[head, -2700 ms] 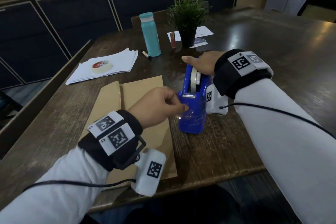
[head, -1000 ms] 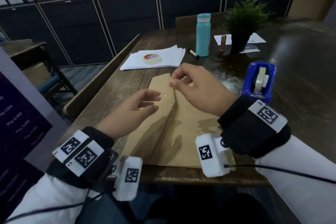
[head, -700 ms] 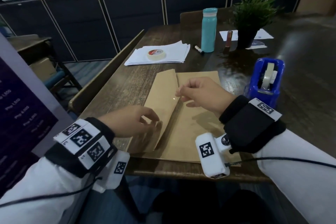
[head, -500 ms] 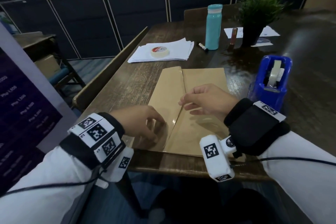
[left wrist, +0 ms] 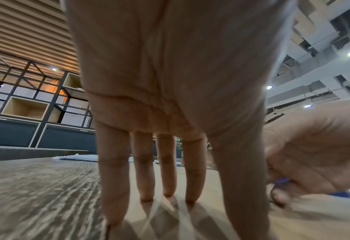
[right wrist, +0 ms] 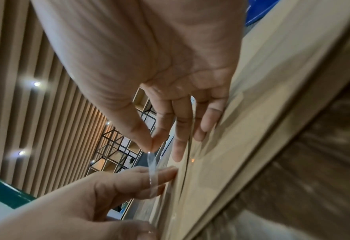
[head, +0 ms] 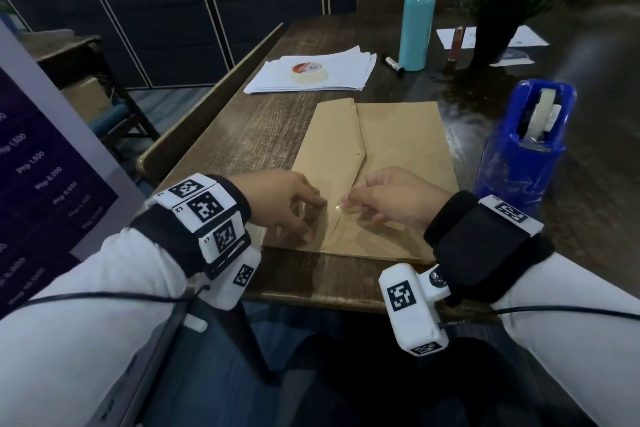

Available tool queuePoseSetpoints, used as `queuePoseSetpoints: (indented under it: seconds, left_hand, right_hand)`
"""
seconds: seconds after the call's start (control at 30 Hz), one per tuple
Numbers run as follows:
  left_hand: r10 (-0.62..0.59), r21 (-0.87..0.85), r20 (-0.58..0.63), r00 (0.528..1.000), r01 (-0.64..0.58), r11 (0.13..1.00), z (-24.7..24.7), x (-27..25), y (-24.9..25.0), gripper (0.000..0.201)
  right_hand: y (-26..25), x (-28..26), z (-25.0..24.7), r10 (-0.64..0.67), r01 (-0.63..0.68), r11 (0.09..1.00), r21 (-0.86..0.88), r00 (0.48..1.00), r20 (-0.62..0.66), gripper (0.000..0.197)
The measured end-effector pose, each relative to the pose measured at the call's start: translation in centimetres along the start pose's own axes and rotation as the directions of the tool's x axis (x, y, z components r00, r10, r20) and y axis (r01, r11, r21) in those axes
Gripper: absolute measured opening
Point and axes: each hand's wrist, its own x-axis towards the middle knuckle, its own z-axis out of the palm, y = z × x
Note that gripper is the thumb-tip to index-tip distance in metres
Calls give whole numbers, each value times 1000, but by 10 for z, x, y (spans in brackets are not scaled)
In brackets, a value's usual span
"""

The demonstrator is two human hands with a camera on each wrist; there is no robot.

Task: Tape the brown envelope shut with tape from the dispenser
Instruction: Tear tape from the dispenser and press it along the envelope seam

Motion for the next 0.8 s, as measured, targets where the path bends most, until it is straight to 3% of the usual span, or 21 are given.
queuePoseSetpoints:
  seconds: [0.27, 0.8]
  left_hand:
    - [6, 0, -9, 1000, -6, 1000, 5, -4, -6, 71]
    - [0, -34, -19, 1000, 0, 999, 8, -6, -6, 69]
  right_hand:
    - [0, -3, 10, -6, 5, 998, -64, 1000, -13, 14]
    - [7, 0, 17, -20, 18, 994, -110, 1000, -16, 26]
